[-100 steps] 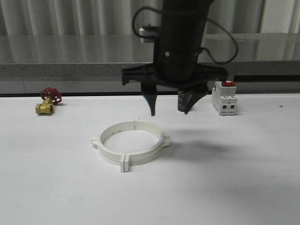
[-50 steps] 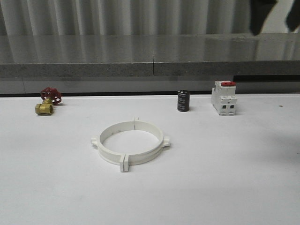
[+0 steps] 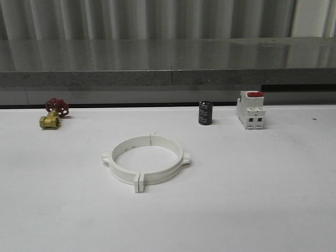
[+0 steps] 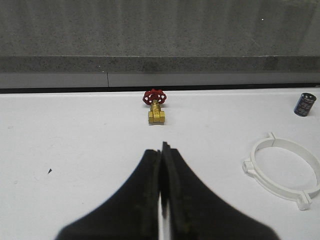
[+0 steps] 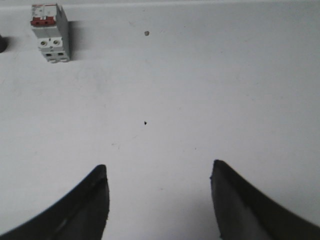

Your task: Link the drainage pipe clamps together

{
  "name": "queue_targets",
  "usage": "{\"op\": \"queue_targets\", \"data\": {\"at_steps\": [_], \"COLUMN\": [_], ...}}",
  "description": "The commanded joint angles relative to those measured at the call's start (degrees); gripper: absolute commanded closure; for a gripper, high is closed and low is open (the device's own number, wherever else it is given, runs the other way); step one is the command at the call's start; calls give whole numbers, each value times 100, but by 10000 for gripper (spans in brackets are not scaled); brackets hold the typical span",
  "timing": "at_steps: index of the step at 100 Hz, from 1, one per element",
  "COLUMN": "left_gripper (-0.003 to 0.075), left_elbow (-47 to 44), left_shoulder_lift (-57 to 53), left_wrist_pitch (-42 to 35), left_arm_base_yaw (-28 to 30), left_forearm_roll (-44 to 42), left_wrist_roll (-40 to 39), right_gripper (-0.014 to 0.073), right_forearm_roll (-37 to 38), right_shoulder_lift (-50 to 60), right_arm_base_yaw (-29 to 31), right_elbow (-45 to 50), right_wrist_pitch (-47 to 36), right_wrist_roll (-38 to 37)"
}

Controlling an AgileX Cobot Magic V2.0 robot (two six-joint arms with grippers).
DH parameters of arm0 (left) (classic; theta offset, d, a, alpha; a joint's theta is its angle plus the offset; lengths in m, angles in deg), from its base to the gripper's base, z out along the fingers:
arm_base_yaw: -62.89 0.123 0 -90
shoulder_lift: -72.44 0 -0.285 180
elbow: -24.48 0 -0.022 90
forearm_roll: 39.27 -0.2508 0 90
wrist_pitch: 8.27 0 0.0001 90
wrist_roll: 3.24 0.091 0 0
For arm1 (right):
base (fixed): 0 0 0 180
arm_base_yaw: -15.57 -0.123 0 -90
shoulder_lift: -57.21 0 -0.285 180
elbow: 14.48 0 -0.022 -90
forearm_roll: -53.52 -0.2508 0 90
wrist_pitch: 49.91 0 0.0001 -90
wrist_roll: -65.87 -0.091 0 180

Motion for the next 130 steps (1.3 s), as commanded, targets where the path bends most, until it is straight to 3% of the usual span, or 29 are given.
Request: {"op": "queue_targets", "data": {"at_steps": [1,16,33,130], "left_gripper": [741,741,741,741], "left_elbow": [147,147,147,147], "left_shoulder_lift": [49,49,49,49], "left_wrist_pitch": [-410,-410,-410,-410], "left_arm_base_yaw": [25,25,25,25], "left_forearm_roll": [-48,-48,-48,-48], "left_wrist_roll": [-9,-9,-9,-9], "right_gripper": [235,398,669,659], "right_forearm_roll": [-154,-279,-279,-281], "right_shoulder_lift": [592,1328,1869,1945], "right_arm_base_yaw": [38,38,38,38], "right_elbow": [251,856,1148,1166], "right_wrist_pitch": [-207,-229,-233,-314], "right_wrist_roll": [94,106,106,106]}}
